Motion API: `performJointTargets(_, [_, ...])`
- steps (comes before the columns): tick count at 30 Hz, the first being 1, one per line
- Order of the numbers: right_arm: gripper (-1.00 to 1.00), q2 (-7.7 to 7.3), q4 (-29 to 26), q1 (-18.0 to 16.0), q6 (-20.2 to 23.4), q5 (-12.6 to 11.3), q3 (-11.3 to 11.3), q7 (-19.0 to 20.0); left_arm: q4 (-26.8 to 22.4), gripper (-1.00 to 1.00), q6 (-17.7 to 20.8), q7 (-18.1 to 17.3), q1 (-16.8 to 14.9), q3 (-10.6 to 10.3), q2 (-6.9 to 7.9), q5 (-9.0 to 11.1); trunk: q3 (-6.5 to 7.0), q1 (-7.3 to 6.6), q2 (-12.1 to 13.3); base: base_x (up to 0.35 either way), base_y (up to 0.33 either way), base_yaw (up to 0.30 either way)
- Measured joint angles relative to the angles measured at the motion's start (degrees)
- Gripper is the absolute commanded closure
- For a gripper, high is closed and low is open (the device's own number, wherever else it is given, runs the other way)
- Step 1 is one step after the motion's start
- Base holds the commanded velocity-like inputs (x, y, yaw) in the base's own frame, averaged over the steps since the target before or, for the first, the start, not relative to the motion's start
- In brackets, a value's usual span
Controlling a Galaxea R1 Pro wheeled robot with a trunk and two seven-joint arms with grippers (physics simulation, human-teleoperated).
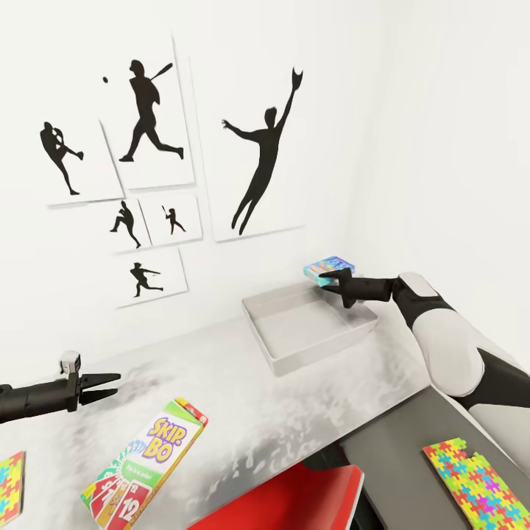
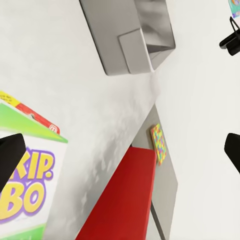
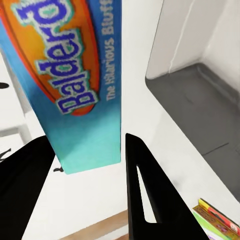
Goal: Put all the toys in the child's room - the three board games (two on the bed and one on the table), the two jigsaw puzzles on the table, and the tennis ball on the table - inside the toy box on the table in the child's room.
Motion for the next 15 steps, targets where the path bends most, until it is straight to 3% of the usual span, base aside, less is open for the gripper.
performJointTargets(15, [1.00, 0.07, 0.4, 0.0, 0.0, -0.3, -0.1, -0.3, 0.0, -1.00, 0.3, 0.0, 0.0, 0.0, -0.08, 0.0, -0.14, 0.00, 0.0, 0.000, 0.000, 0.000])
